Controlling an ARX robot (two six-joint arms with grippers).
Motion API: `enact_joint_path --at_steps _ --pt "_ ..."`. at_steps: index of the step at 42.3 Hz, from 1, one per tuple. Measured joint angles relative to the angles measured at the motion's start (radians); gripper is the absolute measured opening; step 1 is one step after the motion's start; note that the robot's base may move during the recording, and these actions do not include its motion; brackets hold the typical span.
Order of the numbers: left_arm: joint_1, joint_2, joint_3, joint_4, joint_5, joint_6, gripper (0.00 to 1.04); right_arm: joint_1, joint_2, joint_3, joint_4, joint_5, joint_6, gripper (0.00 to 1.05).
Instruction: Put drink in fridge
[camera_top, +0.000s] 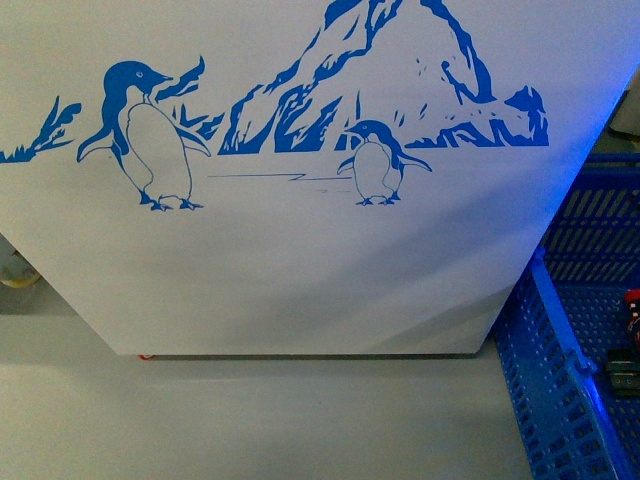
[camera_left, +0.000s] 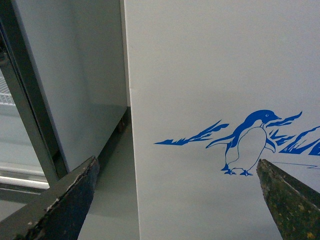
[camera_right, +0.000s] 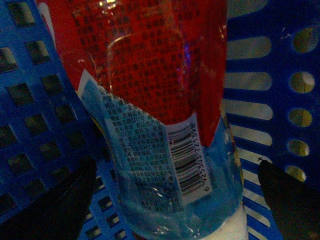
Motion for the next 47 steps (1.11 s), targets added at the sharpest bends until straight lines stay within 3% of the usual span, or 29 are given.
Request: enact_joint_path --at_steps 12,19,27,34,47 --pt "0.0 0.0 0.0 0.0 0.0 0.0 0.97 -0.027 0.032 0.036 -0.028 -0.007 0.042 0.97" --pt "0.0 0.0 0.0 0.0 0.0 0.0 0.97 -0.035 0.039 0.032 -0.035 -0.019 0.056 0.72" --pt "0.0 0.0 0.0 0.0 0.0 0.0 0.97 -0.029 0.022 -0.005 -0.01 -0.042 0.049 0.53" --pt "0.0 0.0 0.0 0.0 0.0 0.0 0.97 -0.015 -0.04 -0.107 0.034 -0.114 0.04 0.45" --pt "0.0 0.0 0.0 0.0 0.0 0.0 0.97 0.053 -0.309 -0.345 0.075 -0.245 0.044 0.42"
